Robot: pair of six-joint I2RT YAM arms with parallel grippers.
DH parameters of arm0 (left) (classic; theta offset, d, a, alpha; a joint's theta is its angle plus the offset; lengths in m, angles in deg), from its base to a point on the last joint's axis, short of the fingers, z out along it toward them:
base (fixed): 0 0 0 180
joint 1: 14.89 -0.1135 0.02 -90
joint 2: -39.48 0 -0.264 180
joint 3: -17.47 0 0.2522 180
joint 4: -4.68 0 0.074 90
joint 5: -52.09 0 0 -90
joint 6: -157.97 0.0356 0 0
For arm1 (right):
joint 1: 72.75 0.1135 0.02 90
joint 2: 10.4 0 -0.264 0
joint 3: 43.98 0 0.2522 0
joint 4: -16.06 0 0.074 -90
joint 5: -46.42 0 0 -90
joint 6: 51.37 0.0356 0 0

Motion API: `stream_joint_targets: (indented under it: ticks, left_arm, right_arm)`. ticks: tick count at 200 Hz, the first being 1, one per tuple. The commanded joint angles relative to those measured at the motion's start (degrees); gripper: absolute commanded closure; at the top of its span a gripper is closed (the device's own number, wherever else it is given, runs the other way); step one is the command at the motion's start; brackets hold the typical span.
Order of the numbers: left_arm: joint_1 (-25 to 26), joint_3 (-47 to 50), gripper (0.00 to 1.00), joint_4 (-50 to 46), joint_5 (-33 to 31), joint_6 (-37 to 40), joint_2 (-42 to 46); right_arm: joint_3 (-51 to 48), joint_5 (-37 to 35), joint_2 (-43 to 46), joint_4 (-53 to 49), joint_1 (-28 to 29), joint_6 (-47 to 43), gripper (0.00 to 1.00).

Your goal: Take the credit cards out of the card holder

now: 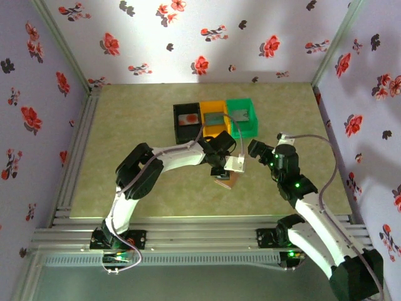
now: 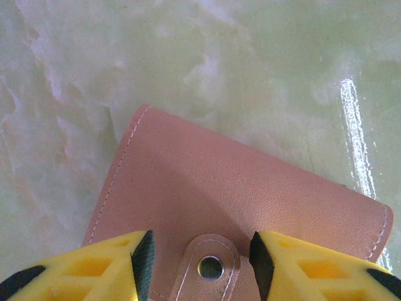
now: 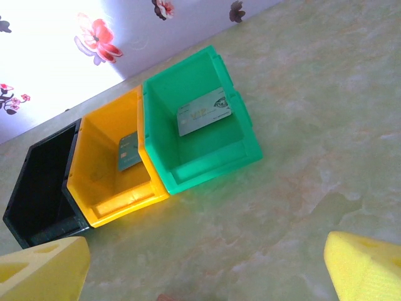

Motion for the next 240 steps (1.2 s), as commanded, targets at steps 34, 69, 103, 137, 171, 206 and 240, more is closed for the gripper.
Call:
stream_joint_targets:
  ticks: [34, 69, 103, 137, 171, 206, 240]
  left_arm:
    - [0.3, -0.1, 0.59, -3.8, -0.1, 1.9, -2.1]
    - [0.2, -0.5, 0.64, -5.0, -0.7, 2.1, -2.8]
    - [0.2, -1.1, 0.68, -6.2, -1.4, 2.5, -3.4]
    - [0.0, -2.0, 0.74, -7.6, -1.8, 2.1, -3.8]
    - [-0.5, -3.0, 0.81, -8.7, -2.0, 1.5, -3.9]
    - [-0.9, -3.8, 0.93, -9.2, -2.2, 0.3, -3.3]
    - [-1.0, -4.4, 1.00, -9.4, -2.5, -1.8, -2.0]
  right_arm:
    - [-0.4, -1.0, 0.6, 1.1, 0.2, 0.8, 0.03]
    - [-0.2, -0.7, 0.5, 0.7, 0.2, 0.8, 0.03]
    - [-0.1, -0.7, 0.9, 0.4, 0.2, 0.9, 0.03]
    - [-0.1, -0.8, 1.1, 0.2, 0.1, 0.8, 0.03]
    - [-0.1, -0.7, 1.2, 0.3, 0.1, 0.9, 0.03]
    - [-0.2, -0.7, 1.2, 0.2, 0.1, 0.9, 0.03]
    - [-0.2, -0.7, 1.1, 0.5, 0.1, 1.0, 0.03]
